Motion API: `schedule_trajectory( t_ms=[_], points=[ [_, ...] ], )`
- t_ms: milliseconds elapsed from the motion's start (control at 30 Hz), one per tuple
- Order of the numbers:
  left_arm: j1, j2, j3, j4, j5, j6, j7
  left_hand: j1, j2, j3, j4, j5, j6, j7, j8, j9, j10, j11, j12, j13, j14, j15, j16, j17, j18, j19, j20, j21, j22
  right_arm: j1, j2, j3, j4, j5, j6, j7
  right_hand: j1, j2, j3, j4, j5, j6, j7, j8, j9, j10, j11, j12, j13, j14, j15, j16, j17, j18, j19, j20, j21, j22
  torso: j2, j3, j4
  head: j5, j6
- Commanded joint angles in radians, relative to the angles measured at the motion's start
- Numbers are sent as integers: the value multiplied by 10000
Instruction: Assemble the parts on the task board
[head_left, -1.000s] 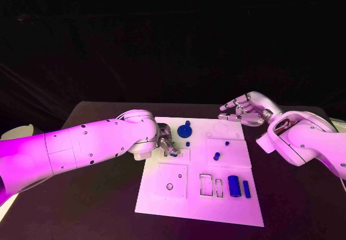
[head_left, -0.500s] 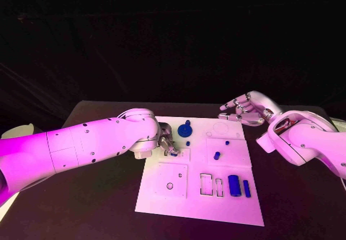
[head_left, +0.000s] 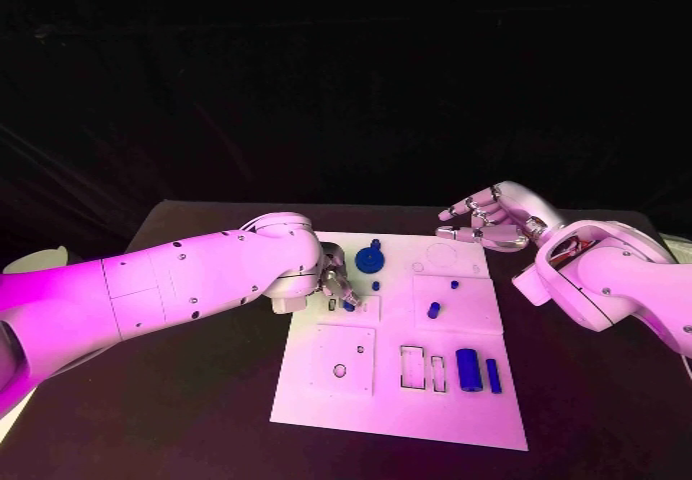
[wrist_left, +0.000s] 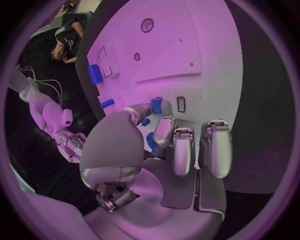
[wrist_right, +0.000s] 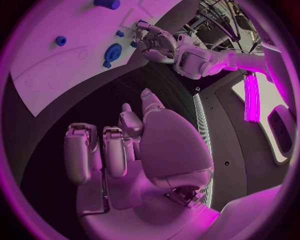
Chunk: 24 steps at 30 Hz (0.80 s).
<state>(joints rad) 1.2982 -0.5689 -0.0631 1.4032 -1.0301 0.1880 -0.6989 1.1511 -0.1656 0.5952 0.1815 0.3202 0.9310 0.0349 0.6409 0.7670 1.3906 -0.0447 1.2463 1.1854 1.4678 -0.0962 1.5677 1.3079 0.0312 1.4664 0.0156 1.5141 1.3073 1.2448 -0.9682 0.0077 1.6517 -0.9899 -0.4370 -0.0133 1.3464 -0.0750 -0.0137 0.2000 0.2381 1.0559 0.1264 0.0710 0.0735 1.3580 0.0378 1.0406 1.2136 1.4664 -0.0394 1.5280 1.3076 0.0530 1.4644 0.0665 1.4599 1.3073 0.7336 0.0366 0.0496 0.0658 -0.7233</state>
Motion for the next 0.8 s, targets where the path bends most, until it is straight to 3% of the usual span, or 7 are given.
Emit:
schedule_trajectory(
  t_ms=[33, 400, 800],
  points=[
    [-83, 97, -60, -66, 251, 423, -533, -184, 37, 369, -523, 4, 154, -172, -93, 23, 58, -55, 101, 61, 1030, -76, 31, 2629, -111, 695, -77, 63, 1749, -6, -3, 2, 30, -53, 149, -10, 106, 30, -62, -22, 52, 15, -29, 22, 14, -29, -5, -21, -9, 882, 45, -43, 1967, -46, 59, 35, -48, 403, -1, -3, -2, -1, -13],
    [-83, 190, -67, -304, 268, 557, -534, -603, 183, -123, -331, 14, 375, -238, -153, 38, 185, -109, 285, 282, 1030, -122, 31, 2629, -132, 733, -126, 112, 1843, -5, -27, 2, 57, -62, 155, -13, 106, 30, -62, -22, 52, 15, -29, 22, 14, -29, -5, -21, -9, 882, 45, -43, 1967, -46, 59, 35, -48, 403, -1, -4, 2, -6, -19],
    [-83, 246, -71, -440, 235, 599, -529, -916, 195, -545, -187, 9, 528, -285, -159, 79, 276, -146, 409, 435, 1030, -153, 31, 2629, -149, 765, -156, 153, 1922, -4, -41, 2, 88, -65, 180, -23, 112, 25, -76, -22, 55, 13, -29, 20, 13, -28, -5, -14, -4, 883, 44, -43, 1968, -46, 61, 34, -48, 406, 1, -9, 6, -14, -42]
  ],
)
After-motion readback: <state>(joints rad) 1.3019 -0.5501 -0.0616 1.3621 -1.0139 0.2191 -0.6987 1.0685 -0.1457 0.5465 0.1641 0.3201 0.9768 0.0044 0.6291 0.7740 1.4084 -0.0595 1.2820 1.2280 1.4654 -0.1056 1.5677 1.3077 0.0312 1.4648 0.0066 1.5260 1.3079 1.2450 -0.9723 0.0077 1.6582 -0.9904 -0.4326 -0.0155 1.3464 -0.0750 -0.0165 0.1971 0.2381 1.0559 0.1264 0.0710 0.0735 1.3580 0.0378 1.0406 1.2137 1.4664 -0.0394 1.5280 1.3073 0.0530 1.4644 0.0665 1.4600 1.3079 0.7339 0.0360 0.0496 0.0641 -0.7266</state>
